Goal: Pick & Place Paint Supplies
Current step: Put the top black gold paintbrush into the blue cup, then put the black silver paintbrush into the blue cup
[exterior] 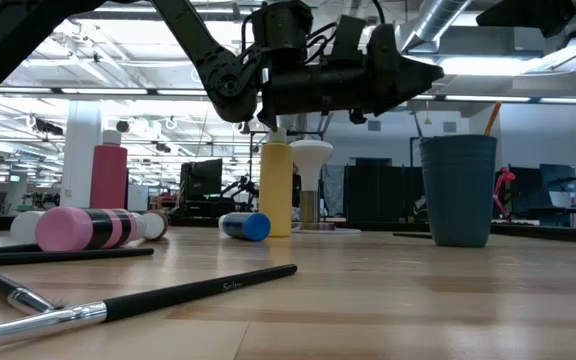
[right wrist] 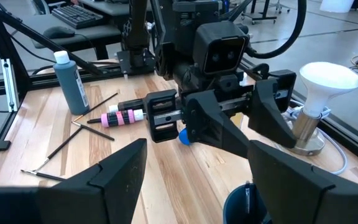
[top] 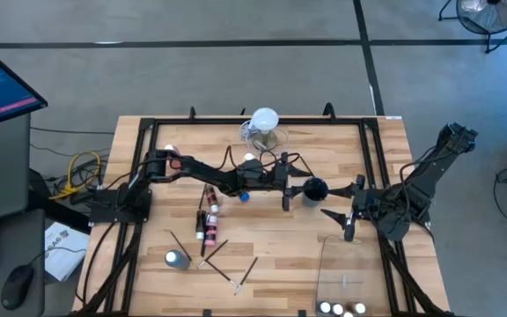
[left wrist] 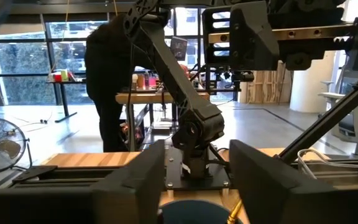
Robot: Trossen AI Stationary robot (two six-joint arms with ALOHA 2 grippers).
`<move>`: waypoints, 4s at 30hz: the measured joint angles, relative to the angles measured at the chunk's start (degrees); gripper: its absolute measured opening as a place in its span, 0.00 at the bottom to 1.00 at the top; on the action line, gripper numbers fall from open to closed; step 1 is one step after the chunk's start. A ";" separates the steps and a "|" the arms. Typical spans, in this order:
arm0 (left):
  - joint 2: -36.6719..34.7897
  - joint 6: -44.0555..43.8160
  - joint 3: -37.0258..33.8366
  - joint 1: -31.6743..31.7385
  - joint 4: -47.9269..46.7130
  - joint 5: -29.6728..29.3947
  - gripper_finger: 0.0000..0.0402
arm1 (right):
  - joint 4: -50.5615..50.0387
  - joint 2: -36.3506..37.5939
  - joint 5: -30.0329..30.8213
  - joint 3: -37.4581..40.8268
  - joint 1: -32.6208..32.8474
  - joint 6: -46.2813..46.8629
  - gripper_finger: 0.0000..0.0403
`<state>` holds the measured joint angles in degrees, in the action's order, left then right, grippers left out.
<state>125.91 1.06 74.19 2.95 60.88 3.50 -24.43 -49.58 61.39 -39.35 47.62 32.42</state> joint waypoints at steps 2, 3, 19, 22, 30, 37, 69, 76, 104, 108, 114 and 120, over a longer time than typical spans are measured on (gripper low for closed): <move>0.00 -0.02 0.00 -0.03 -0.02 -0.30 0.51 | 0.00 0.00 0.00 0.00 0.00 0.00 0.67; 0.00 -0.02 0.00 -0.02 -0.02 -0.32 0.53 | -0.02 0.00 0.00 0.00 0.00 0.00 0.67; -7.73 2.86 -2.48 -2.44 -4.52 -0.29 0.59 | 0.16 -0.02 -0.02 0.00 0.00 0.00 0.67; -13.76 5.34 -6.16 -3.96 -10.02 -0.25 0.58 | 1.12 -0.02 -0.04 0.00 -0.11 0.00 0.67; -33.99 7.10 -18.76 -6.34 -23.09 -0.57 0.58 | 8.25 -0.10 -0.04 0.00 -1.49 -6.87 0.67; -49.37 3.68 -31.00 -7.98 -23.04 -0.46 0.56 | 21.61 -2.73 -0.35 0.01 -7.01 -21.90 0.67; -58.51 -4.83 -39.60 -20.46 -23.93 -0.45 0.56 | 37.26 -26.99 -66.61 -10.93 -38.79 -39.38 0.67; -59.86 -4.86 -39.58 -21.23 -23.92 -0.47 0.56 | 32.91 -32.84 -71.99 -14.09 -37.37 -37.50 0.67; -60.28 -2.40 -36.41 -25.49 -19.83 -0.50 0.56 | 31.68 -54.28 -72.04 -25.07 -26.90 -34.10 0.67; -60.11 -0.18 -35.59 -28.98 -20.03 -0.49 0.56 | 27.94 -54.84 -71.99 -26.90 -26.04 -34.86 0.67; -60.13 0.35 -35.30 -31.02 -19.92 -0.48 0.56 | 25.26 -54.75 -71.56 -27.04 -24.47 -38.50 0.67; -60.13 0.24 -35.30 -31.09 -19.96 -0.52 0.56 | 25.38 -56.87 -67.58 -26.64 -21.55 -42.23 0.64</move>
<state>65.78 1.30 38.89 -28.14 40.93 2.98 0.96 -106.45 -6.19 -66.00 26.07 -9.80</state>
